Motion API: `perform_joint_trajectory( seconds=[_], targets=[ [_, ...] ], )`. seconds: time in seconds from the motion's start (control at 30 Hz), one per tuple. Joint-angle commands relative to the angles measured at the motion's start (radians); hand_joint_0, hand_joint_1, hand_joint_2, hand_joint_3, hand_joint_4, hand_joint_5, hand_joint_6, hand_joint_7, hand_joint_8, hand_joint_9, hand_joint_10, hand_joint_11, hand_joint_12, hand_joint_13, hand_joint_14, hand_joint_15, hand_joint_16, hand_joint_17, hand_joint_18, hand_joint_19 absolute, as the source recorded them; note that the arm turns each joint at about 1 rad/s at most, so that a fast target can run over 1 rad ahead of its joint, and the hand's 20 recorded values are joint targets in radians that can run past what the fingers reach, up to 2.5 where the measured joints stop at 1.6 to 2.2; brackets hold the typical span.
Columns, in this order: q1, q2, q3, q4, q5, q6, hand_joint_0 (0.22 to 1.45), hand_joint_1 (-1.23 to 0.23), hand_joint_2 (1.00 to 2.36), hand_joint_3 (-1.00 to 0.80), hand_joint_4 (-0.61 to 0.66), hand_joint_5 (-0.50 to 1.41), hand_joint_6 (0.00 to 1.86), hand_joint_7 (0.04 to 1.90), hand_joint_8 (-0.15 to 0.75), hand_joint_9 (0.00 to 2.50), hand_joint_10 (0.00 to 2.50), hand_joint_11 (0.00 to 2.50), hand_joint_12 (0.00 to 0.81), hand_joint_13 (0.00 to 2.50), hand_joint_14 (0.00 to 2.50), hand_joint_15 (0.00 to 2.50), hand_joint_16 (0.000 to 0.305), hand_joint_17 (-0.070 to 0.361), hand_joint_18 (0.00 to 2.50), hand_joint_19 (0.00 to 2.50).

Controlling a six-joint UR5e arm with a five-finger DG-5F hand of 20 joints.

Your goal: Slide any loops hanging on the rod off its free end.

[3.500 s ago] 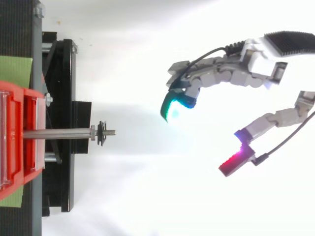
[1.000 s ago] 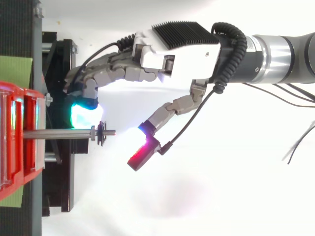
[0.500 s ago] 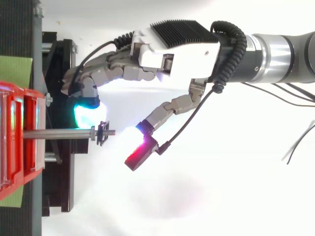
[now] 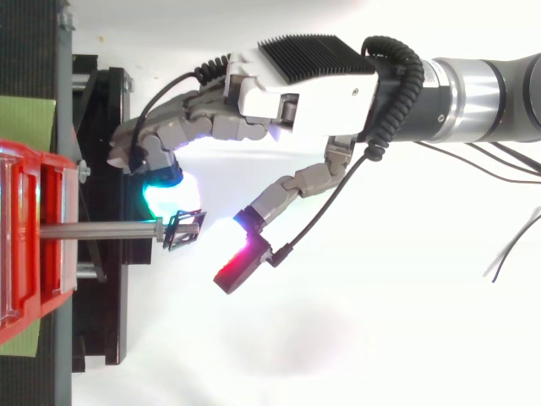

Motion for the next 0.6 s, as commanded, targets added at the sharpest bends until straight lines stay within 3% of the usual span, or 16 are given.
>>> perform_joint_trajectory(
  seconds=[0.0, 0.57],
  targets=[
    [0.0, 0.0, 0.001, -0.002, -0.002, 0.003, 0.61, -0.69, 1.01, -0.4, 0.25, -0.17, 0.61, 1.46, 0.341, 0.55, 0.0, 0.09, 0.342, 0.58, 0.0, 0.0, 0.046, 0.104, 0.62, 0.02],
    [-0.002, 0.002, 0.001, -0.005, 0.0, 0.011, 0.58, -0.68, 1.03, -0.15, 0.22, -0.21, 0.79, 1.4, 0.339, 0.56, 0.0, 0.1, 0.344, 0.58, 0.0, 0.0, 0.048, 0.107, 0.64, 0.05]
  ],
)
